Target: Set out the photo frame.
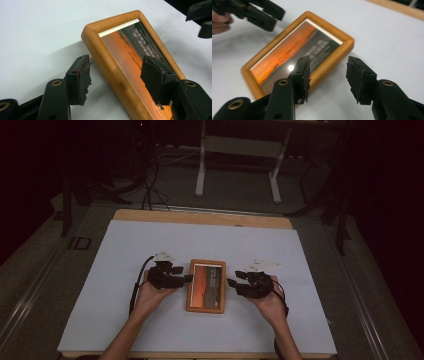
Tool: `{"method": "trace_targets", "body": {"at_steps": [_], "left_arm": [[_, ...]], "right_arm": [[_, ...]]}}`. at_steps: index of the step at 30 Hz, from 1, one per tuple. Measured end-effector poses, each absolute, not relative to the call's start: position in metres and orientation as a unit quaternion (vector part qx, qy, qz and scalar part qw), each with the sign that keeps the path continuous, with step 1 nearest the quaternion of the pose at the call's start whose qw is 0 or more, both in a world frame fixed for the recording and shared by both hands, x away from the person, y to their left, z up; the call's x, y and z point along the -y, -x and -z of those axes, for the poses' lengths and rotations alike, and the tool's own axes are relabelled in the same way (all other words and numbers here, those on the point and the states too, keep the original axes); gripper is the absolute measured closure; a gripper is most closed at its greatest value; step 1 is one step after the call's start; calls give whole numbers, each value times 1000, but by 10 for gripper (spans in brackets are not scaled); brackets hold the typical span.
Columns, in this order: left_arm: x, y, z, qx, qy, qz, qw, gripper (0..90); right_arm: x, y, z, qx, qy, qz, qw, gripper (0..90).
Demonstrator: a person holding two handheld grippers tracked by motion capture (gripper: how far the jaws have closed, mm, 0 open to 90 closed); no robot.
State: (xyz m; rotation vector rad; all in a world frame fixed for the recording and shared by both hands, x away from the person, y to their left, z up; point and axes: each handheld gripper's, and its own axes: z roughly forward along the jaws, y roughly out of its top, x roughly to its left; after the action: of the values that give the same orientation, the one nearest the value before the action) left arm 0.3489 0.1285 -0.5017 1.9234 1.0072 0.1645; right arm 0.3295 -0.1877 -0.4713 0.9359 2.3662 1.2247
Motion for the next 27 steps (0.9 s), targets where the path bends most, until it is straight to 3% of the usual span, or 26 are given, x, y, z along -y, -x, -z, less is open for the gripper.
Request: {"method": "trace_targets", "body": {"at_steps": [3, 11, 27], "left_arm": [[-129, -346, 499, -408, -783, -71, 463, 407], [-131, -338, 492, -402, -780, -78, 473, 415], [-132, -334, 489, -399, -779, -80, 476, 417]], "right_arm": [[184, -331, 469, -828, -323, -420, 183, 586], [175, -341, 470, -814, -325, -430, 219, 895], [144, -374, 485, -834, -326, -394, 209, 897]]}}
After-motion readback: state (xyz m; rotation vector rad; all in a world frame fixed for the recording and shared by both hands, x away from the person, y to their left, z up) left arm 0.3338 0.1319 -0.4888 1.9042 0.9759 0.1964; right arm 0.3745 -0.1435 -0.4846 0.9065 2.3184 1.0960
